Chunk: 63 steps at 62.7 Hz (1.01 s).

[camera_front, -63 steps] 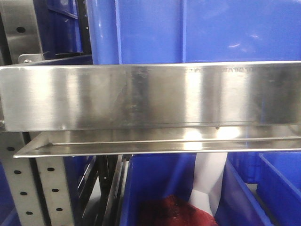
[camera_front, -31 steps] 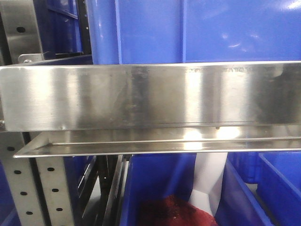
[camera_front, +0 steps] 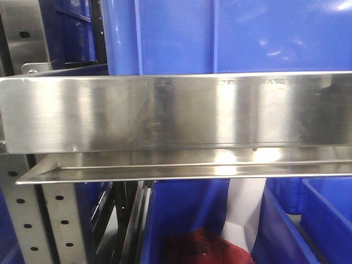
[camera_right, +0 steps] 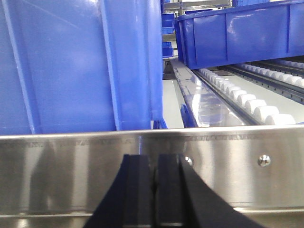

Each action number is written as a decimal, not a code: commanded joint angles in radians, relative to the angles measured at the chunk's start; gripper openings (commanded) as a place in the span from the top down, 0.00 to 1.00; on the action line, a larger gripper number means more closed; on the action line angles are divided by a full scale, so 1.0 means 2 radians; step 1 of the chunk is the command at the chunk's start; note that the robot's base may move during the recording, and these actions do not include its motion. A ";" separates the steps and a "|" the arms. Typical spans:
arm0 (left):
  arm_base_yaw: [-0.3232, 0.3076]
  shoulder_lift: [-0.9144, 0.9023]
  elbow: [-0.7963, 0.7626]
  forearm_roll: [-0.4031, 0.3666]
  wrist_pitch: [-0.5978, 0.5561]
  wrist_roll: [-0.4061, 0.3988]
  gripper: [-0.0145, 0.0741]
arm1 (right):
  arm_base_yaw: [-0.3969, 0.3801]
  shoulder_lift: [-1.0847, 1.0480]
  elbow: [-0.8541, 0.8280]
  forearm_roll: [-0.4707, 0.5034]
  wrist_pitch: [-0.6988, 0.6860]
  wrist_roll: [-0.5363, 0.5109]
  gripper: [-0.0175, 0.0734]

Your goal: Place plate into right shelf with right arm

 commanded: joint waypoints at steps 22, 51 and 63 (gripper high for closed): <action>-0.003 -0.003 0.004 -0.002 -0.043 -0.002 0.89 | -0.003 -0.007 -0.003 0.001 -0.022 -0.008 0.75; -0.003 -0.003 0.004 -0.002 -0.043 -0.002 0.89 | -0.003 -0.007 -0.003 0.001 -0.022 -0.008 0.75; -0.003 -0.003 0.004 -0.002 -0.043 -0.002 0.89 | -0.003 -0.007 -0.003 0.001 -0.022 -0.008 0.75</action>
